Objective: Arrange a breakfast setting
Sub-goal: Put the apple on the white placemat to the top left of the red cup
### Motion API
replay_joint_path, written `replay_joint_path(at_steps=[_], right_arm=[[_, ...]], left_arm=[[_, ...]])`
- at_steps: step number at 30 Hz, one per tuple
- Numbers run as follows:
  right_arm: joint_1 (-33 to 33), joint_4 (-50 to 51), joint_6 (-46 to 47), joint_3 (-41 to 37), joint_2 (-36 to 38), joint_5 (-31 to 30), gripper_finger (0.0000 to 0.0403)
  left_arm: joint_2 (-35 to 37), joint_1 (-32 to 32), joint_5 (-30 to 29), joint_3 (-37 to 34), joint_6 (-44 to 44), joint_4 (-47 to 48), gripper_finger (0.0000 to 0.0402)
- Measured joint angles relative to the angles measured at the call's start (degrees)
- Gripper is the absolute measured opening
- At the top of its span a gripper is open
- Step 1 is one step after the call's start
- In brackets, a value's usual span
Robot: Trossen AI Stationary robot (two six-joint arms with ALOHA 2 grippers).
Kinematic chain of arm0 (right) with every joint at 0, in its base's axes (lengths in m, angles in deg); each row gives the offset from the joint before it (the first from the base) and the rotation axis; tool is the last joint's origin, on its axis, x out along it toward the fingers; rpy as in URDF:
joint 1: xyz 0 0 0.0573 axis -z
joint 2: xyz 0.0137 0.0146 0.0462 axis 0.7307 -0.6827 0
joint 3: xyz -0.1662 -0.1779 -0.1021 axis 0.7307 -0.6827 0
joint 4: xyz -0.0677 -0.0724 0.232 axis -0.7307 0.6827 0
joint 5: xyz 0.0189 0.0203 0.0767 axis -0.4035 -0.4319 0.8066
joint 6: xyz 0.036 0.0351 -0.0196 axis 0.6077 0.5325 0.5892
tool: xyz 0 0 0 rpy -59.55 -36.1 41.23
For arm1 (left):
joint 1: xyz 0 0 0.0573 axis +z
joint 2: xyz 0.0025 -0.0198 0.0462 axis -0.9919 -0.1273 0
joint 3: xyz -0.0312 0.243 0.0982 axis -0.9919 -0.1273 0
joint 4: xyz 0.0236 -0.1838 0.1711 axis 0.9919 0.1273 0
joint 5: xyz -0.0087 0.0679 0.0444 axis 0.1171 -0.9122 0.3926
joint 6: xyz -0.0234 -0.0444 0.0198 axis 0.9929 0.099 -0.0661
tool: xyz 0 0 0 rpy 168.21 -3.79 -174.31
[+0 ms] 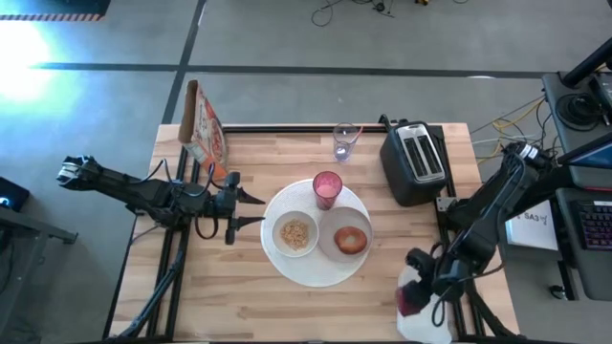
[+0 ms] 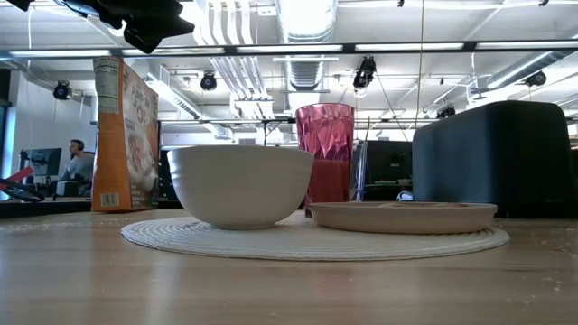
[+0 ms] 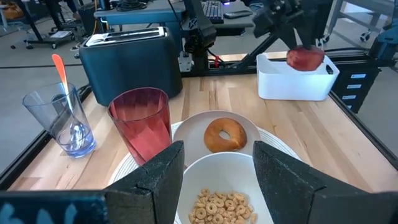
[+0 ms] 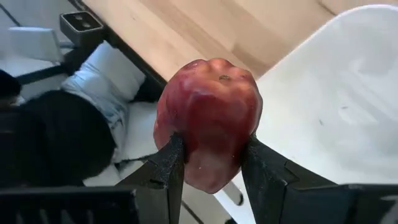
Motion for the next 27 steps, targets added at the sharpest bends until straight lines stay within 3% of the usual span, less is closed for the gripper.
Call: replay_joint_path(at_steps=[6, 13, 17, 22, 27], right_arm=[[-0.11, 2.79, 1.28, 0.08, 0.64, 7.56, 0.0118], [-0.01, -0.59, -1.88, 0.08, 2.88, 1.63, 0.0118], [0.21, -0.63, -6.51, 0.08, 4.29, -14.09, 0.0118], [2.66, -1.83, -23.53, 0.08, 2.07, -38.65, 0.0118], [8.36, -2.36, -32.64, 0.08, -3.61, -55.24, 0.0118]], left_arm=[[0.02, 0.0, 0.0, 0.0, 0.28, 0.0, 0.0176], [0.0, 0.0, 0.0, 0.0, 0.46, -0.09, 0.0176], [0.0, 0.0, 0.0, 0.0, 0.46, -0.09, 0.0176], [0.01, 0.0, 0.0, 0.0, 0.2, -0.09, 0.0176], [0.0, 0.0, 0.0, 0.0, -0.64, -0.11, 0.0176]])
